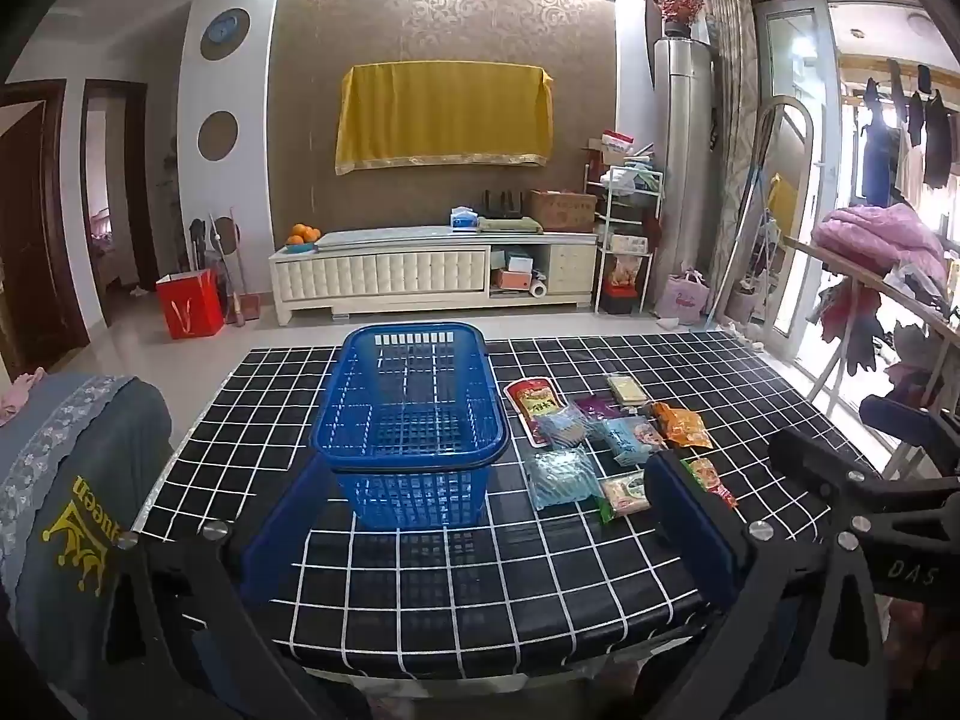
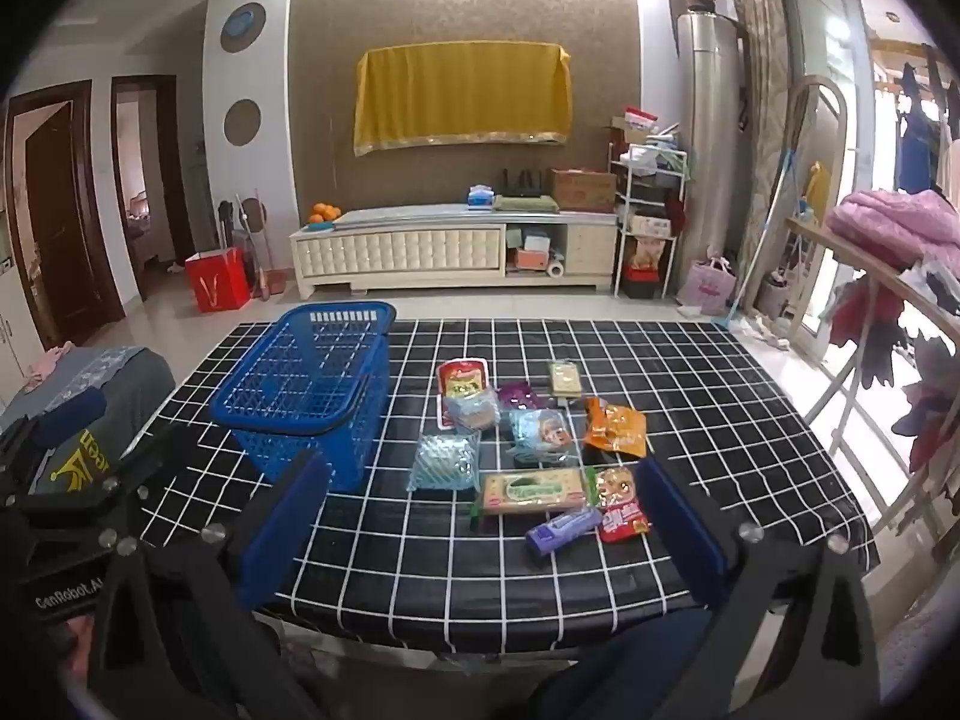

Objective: Organize snacks

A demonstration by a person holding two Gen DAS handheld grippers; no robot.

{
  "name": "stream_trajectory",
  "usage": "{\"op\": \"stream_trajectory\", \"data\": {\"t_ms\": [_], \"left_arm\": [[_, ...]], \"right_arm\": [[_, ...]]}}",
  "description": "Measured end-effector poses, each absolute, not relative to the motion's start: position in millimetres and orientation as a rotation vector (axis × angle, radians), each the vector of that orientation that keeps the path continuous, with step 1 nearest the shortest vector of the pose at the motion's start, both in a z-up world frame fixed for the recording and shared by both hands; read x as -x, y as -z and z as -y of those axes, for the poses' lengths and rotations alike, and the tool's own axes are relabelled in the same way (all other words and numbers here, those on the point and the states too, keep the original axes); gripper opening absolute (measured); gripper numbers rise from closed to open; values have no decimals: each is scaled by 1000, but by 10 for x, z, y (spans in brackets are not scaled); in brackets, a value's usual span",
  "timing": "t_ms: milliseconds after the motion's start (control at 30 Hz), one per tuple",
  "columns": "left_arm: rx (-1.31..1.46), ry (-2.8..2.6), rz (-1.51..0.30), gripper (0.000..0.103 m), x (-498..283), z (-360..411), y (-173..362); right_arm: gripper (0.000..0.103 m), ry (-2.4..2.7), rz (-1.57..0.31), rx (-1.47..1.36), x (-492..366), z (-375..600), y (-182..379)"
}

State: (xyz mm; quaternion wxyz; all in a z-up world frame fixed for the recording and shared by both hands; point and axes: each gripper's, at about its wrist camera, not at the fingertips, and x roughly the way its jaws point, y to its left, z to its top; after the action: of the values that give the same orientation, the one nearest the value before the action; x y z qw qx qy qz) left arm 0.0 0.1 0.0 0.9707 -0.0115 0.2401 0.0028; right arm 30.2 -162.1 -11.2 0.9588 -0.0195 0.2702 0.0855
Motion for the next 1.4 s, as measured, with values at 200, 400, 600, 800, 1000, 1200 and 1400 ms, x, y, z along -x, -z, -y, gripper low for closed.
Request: {"op": "stream_trajectory", "data": {"t_ms": [200,400,600,800,1000,1200,1400], "left_arm": [[22,-4,-487,103,-2,14,10],[15,-7,-491,103,49,105,70],[30,5,-503,103,63,20,9],[37,1,-504,103,70,-19,-7],[56,7,-508,103,79,-47,-14],[56,4,-509,103,102,-43,-8],[63,7,-515,103,116,-60,-11]], "right_arm": [[103,-172,-547,45,-329,1606,109],[103,-189,-523,41,-251,1652,91],[103,-196,-522,50,-214,1616,40],[103,-203,-524,63,-197,1586,24],[103,-205,-527,64,-193,1584,36],[103,-211,-531,65,-188,1567,38],[103,-206,-522,70,-169,1564,43]]}}
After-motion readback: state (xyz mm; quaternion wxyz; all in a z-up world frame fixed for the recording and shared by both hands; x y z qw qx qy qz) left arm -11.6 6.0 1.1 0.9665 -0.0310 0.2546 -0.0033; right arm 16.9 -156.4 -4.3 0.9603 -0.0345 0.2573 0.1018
